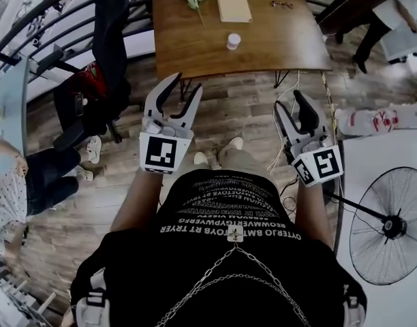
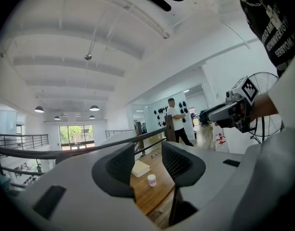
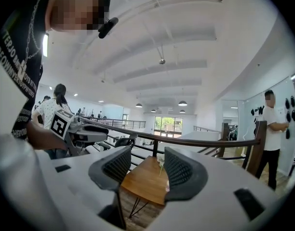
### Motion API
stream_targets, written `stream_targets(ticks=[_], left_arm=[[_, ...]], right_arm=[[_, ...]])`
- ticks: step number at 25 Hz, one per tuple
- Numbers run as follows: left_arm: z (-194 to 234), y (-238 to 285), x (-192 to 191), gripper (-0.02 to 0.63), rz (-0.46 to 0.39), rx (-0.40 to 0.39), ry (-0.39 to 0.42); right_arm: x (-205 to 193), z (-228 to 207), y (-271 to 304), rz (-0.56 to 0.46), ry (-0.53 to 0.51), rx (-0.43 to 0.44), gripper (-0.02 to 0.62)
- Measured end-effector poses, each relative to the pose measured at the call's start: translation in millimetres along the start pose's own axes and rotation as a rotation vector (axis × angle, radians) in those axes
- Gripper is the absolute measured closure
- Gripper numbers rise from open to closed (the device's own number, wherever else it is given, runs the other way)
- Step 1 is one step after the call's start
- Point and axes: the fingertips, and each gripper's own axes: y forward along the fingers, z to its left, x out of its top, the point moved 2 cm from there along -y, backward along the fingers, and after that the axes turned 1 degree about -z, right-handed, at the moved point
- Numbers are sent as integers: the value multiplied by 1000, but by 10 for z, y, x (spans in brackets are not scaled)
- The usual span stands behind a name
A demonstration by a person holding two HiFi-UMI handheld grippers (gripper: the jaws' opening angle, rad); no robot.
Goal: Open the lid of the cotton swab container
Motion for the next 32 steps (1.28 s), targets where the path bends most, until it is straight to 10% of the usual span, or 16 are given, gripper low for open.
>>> stream_targets(ticks=[32], left_arm=[[256,1599,-102,428,84,56,-4]], right_arm=[[-128,-1417,1192,-25,38,110,391]])
